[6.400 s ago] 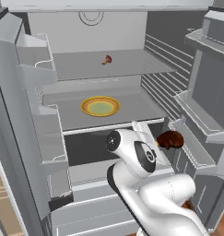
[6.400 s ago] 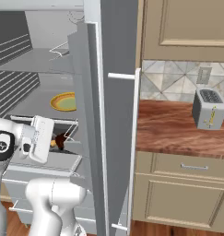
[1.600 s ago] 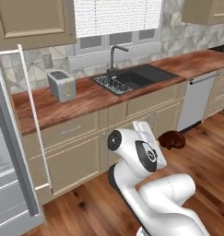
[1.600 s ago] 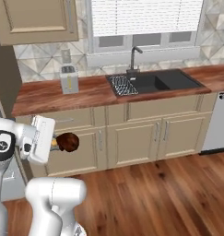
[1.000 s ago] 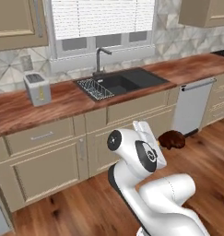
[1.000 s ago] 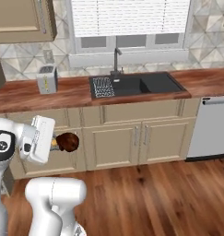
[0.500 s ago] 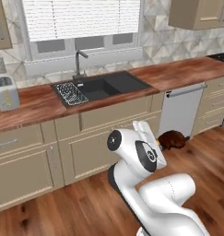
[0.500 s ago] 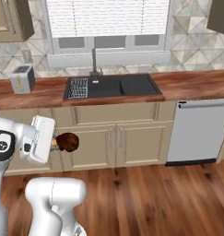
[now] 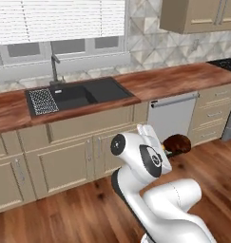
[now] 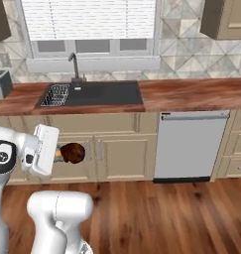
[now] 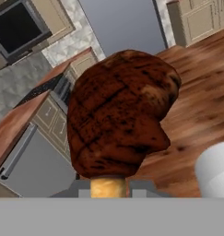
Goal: Transport the steak from the fridge to the microwave and turn on the microwave.
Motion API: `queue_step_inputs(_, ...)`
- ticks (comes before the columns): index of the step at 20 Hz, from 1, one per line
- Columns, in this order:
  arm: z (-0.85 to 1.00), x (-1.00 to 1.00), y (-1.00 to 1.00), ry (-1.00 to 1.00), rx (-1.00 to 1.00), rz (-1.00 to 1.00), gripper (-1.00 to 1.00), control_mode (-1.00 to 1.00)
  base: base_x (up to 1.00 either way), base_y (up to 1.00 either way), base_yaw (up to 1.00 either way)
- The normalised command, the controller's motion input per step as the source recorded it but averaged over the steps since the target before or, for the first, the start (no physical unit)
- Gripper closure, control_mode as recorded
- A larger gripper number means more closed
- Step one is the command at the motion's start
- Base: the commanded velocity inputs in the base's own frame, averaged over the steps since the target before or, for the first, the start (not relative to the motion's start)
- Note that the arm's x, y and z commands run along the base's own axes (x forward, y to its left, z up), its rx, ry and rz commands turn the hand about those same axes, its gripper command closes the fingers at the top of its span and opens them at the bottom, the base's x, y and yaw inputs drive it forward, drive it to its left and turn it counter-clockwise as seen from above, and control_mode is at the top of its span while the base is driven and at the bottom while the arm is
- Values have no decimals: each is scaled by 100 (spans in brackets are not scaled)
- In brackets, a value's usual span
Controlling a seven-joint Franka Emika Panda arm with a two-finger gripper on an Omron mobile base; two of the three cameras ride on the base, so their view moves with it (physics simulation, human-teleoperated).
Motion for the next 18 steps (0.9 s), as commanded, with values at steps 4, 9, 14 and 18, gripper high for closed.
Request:
queue_step_inputs(4,0,0,0,0,0,0,100,100,0,-97,14)
queue_step_inputs(9,0,0,0,0,0,0,100,100,0,-96,13)
queue_step_inputs(14,0,0,0,0,0,0,100,100,0,-95,12)
queue_step_inputs(18,0,0,0,0,0,0,100,100,0,-99,12)
